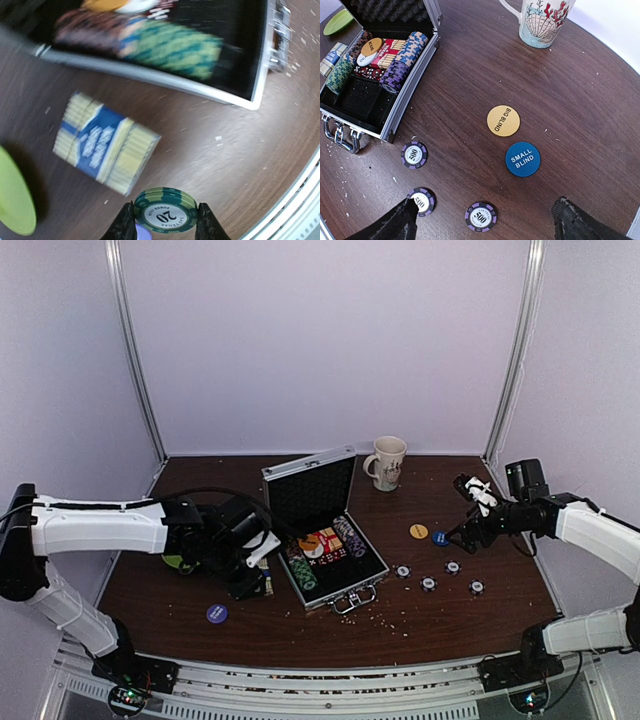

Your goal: Pack up texas hold em set

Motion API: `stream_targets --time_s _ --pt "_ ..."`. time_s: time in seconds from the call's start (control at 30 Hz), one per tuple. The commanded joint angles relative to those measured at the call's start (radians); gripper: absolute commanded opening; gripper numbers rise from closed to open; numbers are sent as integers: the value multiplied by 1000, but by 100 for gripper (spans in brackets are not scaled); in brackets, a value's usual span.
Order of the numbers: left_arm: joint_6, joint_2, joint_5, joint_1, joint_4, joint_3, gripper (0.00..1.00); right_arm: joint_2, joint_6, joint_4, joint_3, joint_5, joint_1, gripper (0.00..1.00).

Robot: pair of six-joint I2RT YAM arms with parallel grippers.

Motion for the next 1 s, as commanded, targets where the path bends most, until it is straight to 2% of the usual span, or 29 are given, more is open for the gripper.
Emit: stream_targets --time_s 0.0,0.2,0.4,0.97 --pt "165 119 -42 -95 60 162 10 -13 3 -2 26 -22 8 95" --pt "301 328 -227 -176 -50 390 8 -53 8 2 14 -25 8 95" --pt "345 459 -346 -198 -90 480 7 -70 10 3 11 -28 8 95" --pt "370 555 -350 -249 -80 524 8 -54 2 0 16 -27 8 95"
